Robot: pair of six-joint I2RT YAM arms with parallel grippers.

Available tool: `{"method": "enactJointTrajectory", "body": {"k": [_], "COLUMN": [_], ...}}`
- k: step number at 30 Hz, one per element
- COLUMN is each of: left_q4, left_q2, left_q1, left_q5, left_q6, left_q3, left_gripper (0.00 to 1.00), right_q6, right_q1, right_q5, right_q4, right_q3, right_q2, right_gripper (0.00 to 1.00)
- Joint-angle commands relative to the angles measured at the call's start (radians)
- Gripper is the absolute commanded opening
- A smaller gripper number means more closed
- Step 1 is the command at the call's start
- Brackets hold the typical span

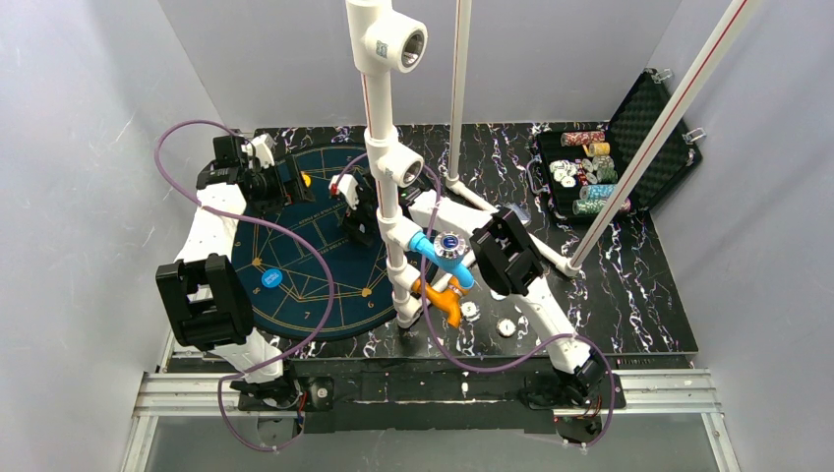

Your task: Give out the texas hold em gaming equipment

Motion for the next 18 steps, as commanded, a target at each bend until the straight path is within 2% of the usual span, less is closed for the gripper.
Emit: {"method": "enactJointTrajectory", "body": {"k": [1, 12, 18], "left_q4": [-0.029, -0.029, -0.029], "left_q2": [-0.024, -0.032, -0.037], "left_q1": [0.005, 0.007, 0.006], "left_q5": [0.019, 0.012, 0.012], "left_q6": [0.017, 0.023, 0.028], "left_q3": [0.030, 0.028, 0.024], "left_gripper": [0.98, 0.98, 0.98], "right_q6": [0.034, 0.025, -0.047], "right_q1": [-0.006, -0.051, -0.159], "right_q5": [-0.004, -0.032, -0.054], "right_q4": [0.031, -0.089, -0.193], "right_q3": [-0.005, -0.145, -0.345], "right_q2": [-0.136, -0.381, -0.553], "right_gripper": [0.98, 0.98, 0.98]}}
